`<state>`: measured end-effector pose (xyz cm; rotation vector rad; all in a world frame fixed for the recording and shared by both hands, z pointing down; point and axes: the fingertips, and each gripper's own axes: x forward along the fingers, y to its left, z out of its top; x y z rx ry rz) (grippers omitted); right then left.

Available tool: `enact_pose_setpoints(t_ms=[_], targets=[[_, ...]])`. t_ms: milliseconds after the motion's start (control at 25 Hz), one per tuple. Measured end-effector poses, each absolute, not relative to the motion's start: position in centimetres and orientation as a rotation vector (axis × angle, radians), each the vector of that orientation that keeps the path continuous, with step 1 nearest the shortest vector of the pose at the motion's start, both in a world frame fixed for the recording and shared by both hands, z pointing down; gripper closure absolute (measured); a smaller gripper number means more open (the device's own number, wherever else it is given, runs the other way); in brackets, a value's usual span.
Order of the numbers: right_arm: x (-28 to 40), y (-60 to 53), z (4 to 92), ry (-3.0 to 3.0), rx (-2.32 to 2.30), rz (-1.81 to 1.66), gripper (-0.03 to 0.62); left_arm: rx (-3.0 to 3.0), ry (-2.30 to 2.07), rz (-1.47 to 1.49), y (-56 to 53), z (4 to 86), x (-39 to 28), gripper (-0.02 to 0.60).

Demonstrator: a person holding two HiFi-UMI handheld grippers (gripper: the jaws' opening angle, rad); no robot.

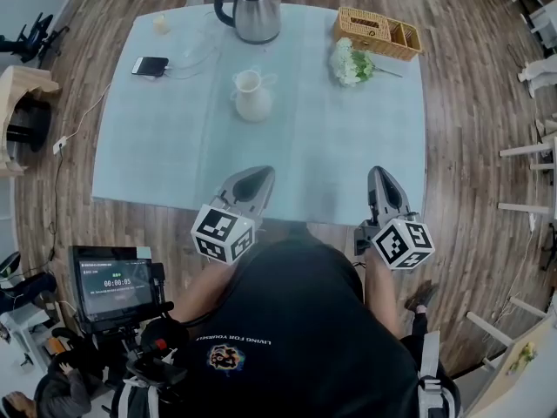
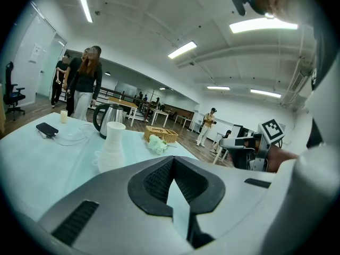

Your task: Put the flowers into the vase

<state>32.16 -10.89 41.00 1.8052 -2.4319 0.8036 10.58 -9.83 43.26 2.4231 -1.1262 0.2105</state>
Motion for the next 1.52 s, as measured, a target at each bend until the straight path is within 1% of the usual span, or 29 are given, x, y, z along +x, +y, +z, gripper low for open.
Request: enact_pose_setpoints(t_ms=[360,680,1000,1080,1200,1320,1520], targets=[[36.8,-12.4,42.4,-2.495,1.757,0.837,0.574,2.402,-1.209,0.231,-9.5,43.7,14.7,0.574],[37.4,-15.7,43.4,-2.553,1.698,0.99,0.574,2.331,-1.305,0.263,-9.9,43.7,14.2,0.574],[38.1,-19.4,45.1,-2.589,1.729,1.252,0.574,2.28,-1.369,0.28,-9.8,44.7,12.3,0.574],[38.6,-20.2,45.2,-2.569,1.785,1.38,0.574,2.277,-1.365,0.281,-9.8,44.7,11.7,0.574],[40.9,-21.3,46.6,-2.48,1.908,1.613,0.574,2.29,-1.358,0.286,-10.0,44.5,11.3,0.574],[43.4,-22.2,48.3,-2.463,1.959,1.74,0.574,2.292,-1.363,0.292,-9.8,45.0,11.5,0.574],[43.1,-26.9,47.7,-2.456,2.013,1.875,0.574,2.26,-1.372,0.307,-11.4,44.4,8.0,0.574]])
